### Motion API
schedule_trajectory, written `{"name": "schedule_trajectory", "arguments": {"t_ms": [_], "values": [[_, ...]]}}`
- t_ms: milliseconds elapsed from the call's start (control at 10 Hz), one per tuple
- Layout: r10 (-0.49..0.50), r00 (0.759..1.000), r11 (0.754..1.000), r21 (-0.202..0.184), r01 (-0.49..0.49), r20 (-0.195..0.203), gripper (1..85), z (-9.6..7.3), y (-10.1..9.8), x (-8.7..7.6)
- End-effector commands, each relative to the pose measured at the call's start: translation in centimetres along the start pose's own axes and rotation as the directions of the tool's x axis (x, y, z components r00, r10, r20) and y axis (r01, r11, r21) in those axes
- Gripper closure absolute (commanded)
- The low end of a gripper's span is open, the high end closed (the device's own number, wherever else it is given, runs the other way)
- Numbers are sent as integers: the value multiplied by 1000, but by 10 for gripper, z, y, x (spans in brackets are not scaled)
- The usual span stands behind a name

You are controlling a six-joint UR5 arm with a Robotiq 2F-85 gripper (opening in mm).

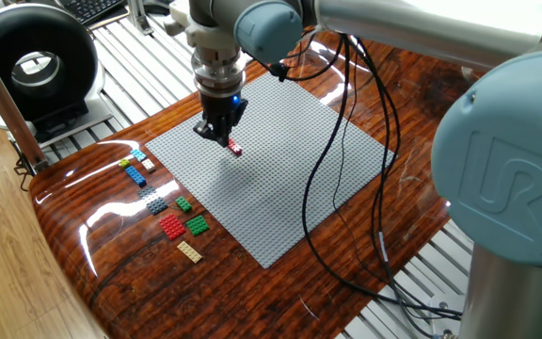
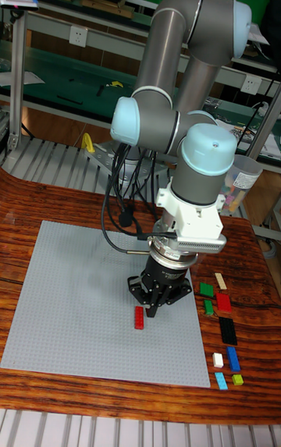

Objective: Build with small Lego blocks

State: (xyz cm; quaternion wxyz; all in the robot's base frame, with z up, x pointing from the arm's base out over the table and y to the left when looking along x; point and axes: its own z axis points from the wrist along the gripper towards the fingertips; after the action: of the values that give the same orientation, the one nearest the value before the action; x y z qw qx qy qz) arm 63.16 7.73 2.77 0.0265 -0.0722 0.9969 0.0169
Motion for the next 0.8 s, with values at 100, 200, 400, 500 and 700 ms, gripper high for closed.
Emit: {"name": "schedule_trajectory", "arguments": {"t_ms": [100, 200, 400, 500, 700], "values": [[45, 998, 999, 15, -45, 44, 843, 0, -7, -12], [28, 999, 999, 18, -28, 40, 843, 0, -7, -11], [19, 999, 1000, 16, -19, 26, 843, -1, -9, -7], [20, 999, 1000, 17, -21, 24, 843, -2, -13, -5], [25, 999, 1000, 0, -25, 28, 843, -3, -11, 0]]}}
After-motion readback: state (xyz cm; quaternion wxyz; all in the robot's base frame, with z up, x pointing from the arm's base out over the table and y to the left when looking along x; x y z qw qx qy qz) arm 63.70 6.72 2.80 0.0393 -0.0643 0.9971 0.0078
